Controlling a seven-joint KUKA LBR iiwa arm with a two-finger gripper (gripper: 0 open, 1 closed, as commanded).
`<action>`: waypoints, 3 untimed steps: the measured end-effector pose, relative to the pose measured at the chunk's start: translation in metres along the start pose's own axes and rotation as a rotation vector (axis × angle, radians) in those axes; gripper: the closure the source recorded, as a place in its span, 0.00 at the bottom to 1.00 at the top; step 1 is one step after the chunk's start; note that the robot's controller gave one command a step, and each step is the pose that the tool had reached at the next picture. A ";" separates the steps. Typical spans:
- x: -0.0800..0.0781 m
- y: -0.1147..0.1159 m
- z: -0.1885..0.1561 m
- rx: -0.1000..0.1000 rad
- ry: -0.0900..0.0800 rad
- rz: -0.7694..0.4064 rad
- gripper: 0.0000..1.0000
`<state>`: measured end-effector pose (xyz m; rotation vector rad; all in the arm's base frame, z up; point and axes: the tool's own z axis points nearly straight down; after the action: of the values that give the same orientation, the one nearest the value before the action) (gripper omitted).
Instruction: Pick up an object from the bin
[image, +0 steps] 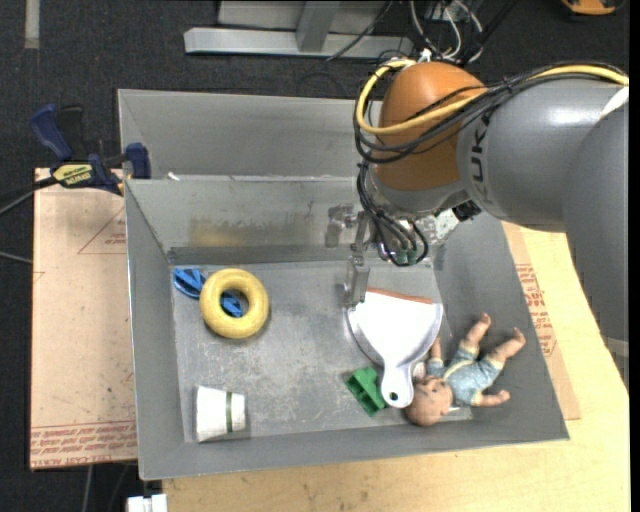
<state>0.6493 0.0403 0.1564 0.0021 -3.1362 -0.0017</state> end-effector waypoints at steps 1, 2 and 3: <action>0.000 0.000 -0.002 0.000 -0.001 0.000 0.00; 0.009 -0.012 0.015 -0.001 -0.015 -0.090 0.00; 0.018 0.008 0.006 0.003 0.008 -0.169 0.00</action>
Offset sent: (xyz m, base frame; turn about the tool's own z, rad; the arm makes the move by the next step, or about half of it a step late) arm -0.0455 -0.0549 -0.0794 -0.3017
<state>0.6313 0.0479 0.1507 0.2657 -3.1173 0.0018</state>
